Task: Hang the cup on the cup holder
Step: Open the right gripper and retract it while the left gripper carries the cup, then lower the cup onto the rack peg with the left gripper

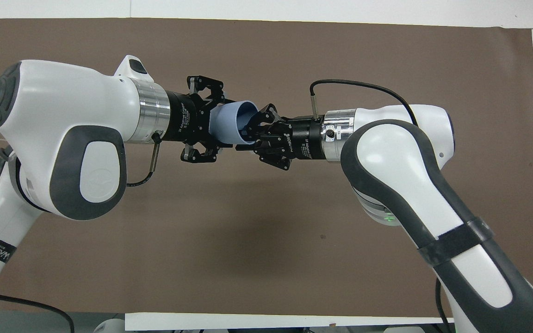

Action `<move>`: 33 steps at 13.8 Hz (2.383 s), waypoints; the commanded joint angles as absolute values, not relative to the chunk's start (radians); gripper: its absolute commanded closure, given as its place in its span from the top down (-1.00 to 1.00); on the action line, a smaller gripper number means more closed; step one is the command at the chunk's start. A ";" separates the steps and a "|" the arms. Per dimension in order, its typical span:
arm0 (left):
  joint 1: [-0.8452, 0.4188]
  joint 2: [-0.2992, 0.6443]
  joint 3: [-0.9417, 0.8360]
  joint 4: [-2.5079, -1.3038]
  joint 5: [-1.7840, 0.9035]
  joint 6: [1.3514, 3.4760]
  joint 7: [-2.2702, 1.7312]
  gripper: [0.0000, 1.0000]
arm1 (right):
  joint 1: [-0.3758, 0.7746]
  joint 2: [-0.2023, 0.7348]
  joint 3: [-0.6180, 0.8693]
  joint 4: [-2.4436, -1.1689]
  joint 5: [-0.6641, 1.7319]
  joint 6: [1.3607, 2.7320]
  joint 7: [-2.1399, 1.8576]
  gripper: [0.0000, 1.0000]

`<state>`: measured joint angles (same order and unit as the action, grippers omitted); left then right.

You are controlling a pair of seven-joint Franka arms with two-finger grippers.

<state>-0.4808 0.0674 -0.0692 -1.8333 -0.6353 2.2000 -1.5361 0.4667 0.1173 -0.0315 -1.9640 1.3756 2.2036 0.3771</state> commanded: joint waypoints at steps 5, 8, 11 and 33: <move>-0.427 0.077 -0.032 -1.813 -0.352 2.042 -1.662 -0.26 | 0.221 0.014 -0.038 -1.944 0.953 2.025 0.365 0.99; -0.423 0.071 -0.031 -1.807 -0.020 1.918 -1.723 -0.26 | 0.174 -0.020 -0.038 -1.924 0.531 2.008 0.356 0.99; -0.399 0.067 -0.031 -1.806 0.320 1.850 -1.724 -0.25 | 0.094 -0.009 -0.037 -1.777 0.223 1.817 0.342 0.99; -0.247 0.244 -0.028 -1.899 1.259 1.832 -1.950 -0.24 | -0.031 0.008 -0.038 -1.500 -0.075 1.338 0.018 0.99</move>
